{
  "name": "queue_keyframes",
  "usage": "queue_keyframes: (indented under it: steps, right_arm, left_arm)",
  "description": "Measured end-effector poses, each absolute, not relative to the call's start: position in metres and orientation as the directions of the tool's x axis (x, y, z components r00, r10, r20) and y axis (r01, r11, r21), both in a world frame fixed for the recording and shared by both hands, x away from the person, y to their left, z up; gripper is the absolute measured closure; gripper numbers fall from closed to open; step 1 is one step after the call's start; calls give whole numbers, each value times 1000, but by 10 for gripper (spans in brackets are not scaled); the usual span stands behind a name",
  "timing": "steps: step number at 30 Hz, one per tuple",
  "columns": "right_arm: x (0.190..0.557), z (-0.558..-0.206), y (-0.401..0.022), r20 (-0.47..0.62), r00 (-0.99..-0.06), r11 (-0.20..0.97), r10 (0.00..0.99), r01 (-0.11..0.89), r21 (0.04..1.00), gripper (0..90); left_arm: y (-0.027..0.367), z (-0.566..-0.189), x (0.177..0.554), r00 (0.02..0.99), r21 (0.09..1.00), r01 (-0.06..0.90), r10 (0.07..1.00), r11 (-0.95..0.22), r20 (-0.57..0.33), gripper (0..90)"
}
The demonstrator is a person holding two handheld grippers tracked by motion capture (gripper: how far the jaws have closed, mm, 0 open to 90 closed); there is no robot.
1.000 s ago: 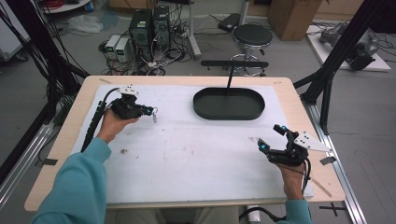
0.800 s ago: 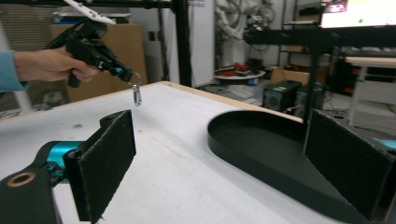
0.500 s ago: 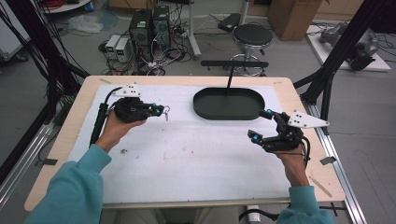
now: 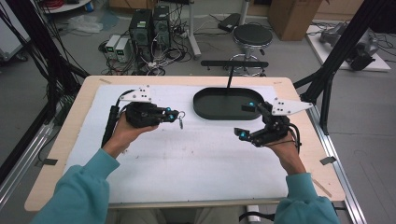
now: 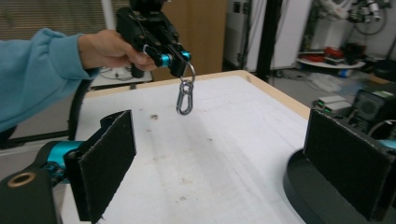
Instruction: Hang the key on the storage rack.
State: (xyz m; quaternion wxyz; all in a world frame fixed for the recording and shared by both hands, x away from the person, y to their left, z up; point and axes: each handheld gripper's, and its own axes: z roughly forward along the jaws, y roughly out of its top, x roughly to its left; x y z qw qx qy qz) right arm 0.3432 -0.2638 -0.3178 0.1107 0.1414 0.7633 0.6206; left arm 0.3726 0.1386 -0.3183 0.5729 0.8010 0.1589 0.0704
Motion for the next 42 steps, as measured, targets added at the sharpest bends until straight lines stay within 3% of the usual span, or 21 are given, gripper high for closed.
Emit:
queue_keyframes:
  steps: [18,33,38,42]
  right_arm:
    - [370,-301,-217,37,-986,239,165,76,968,121]
    - [378,-298,-188,53,-998,307,35,61,950,293]
    - [379,-299,-185,54,-999,314,-3,51,948,437]
    - [380,-300,-182,60,-998,329,-28,47,943,494]
  left_arm:
    - [121,-312,363,973,957,160,202,-241,-111,881]
    - [105,-304,357,985,961,128,147,-244,-93,881]
    - [102,-305,356,986,960,124,139,-253,-91,881]
    - [101,-305,355,986,960,124,138,-251,-91,881]
